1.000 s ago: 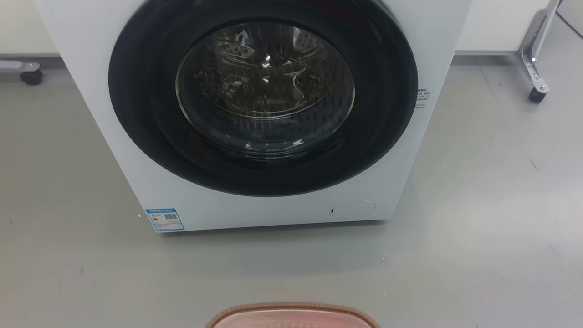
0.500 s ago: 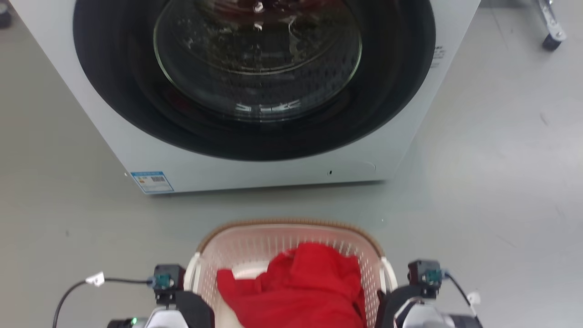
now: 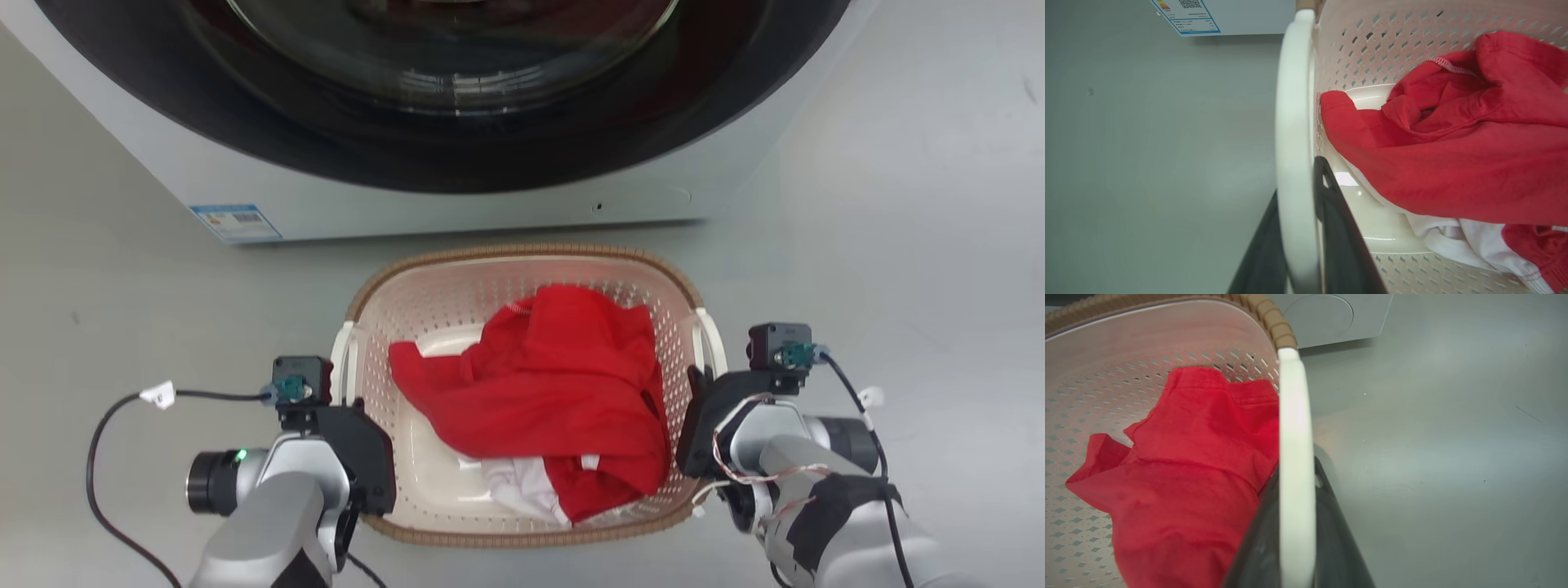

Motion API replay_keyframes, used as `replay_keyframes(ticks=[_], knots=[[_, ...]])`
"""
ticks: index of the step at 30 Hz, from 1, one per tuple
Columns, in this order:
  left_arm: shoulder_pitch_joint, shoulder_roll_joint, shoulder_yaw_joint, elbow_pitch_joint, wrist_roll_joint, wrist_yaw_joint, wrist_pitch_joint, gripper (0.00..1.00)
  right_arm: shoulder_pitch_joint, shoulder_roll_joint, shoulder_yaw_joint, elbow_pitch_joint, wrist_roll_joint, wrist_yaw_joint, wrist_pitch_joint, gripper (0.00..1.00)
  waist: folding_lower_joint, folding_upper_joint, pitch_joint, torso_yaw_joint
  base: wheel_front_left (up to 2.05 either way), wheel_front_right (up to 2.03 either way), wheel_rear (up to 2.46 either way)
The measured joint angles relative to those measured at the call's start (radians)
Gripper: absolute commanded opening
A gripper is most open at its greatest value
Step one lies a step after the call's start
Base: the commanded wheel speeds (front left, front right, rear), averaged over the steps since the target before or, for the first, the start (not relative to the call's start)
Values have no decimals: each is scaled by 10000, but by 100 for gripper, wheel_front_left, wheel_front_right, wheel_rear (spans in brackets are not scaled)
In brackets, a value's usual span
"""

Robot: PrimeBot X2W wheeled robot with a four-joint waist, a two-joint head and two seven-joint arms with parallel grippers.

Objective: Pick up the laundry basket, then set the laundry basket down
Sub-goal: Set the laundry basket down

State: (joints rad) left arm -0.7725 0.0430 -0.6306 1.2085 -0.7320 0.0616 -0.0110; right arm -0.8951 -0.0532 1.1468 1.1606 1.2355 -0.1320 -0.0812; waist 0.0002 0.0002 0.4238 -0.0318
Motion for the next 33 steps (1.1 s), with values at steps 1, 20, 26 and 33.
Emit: replay_keyframes(ticks=[1,20,26,33], knots=[[-106,0,6,-25,2,12,-8,0,-133,-2,-2,44,-46,0,-12,0,0,0,146,3,0,0,0],[-2085,67,130,-180,146,272,-403,0,-2207,-69,-8,245,-408,0,-445,0,0,1,2910,119,0,0,0],[-2533,77,150,-180,226,303,-512,0,-2618,-84,13,355,-500,0,-616,0,-1,0,3499,163,0,0,0],[-2713,146,159,-121,376,351,-623,0,-2865,-86,165,374,-598,17,-706,0,-1,0,4012,271,0,0,0]])
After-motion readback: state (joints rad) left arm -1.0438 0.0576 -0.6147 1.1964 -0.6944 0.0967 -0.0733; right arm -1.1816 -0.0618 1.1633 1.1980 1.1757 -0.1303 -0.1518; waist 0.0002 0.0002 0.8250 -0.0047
